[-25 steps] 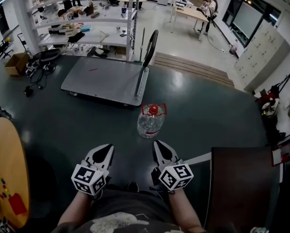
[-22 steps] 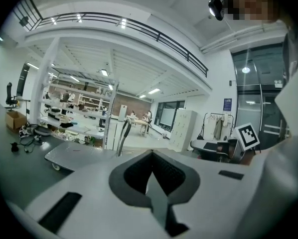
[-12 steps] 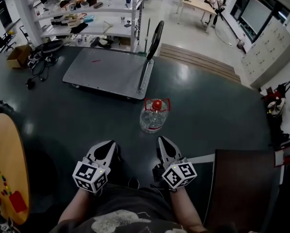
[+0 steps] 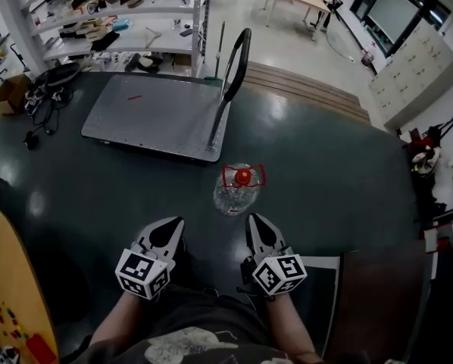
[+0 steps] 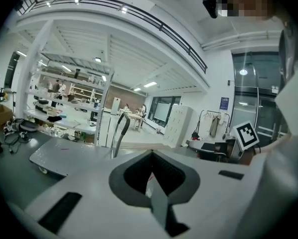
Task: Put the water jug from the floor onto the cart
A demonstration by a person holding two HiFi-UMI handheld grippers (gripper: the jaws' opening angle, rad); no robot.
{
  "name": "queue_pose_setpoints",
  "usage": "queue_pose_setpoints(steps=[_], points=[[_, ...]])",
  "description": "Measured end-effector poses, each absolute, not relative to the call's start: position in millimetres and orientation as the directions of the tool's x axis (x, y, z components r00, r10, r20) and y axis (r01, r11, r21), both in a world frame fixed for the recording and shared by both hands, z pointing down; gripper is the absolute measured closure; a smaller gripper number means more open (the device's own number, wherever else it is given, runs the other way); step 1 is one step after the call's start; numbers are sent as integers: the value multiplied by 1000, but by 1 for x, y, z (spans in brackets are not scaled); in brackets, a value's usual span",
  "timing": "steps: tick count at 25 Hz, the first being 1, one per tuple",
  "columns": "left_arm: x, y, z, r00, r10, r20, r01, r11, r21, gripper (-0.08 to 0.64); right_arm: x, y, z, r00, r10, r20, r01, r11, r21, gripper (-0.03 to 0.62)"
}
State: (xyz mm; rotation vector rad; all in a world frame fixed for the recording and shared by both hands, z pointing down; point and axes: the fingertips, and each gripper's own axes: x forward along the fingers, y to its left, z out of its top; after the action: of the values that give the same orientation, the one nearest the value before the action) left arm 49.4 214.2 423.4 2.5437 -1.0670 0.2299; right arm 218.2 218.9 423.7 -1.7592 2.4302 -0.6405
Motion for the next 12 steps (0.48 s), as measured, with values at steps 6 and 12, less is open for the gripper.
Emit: queue_pose_setpoints(steps=[6, 12], points=[[22, 131, 431, 730, -609, 310, -683, -672, 287, 553, 195, 130, 429, -275, -938, 211, -919, 192, -345, 601], [2, 50, 436, 767, -549, 332, -638, -709, 302, 552, 196, 66, 442, -165, -948, 273, -941, 68, -332, 601]])
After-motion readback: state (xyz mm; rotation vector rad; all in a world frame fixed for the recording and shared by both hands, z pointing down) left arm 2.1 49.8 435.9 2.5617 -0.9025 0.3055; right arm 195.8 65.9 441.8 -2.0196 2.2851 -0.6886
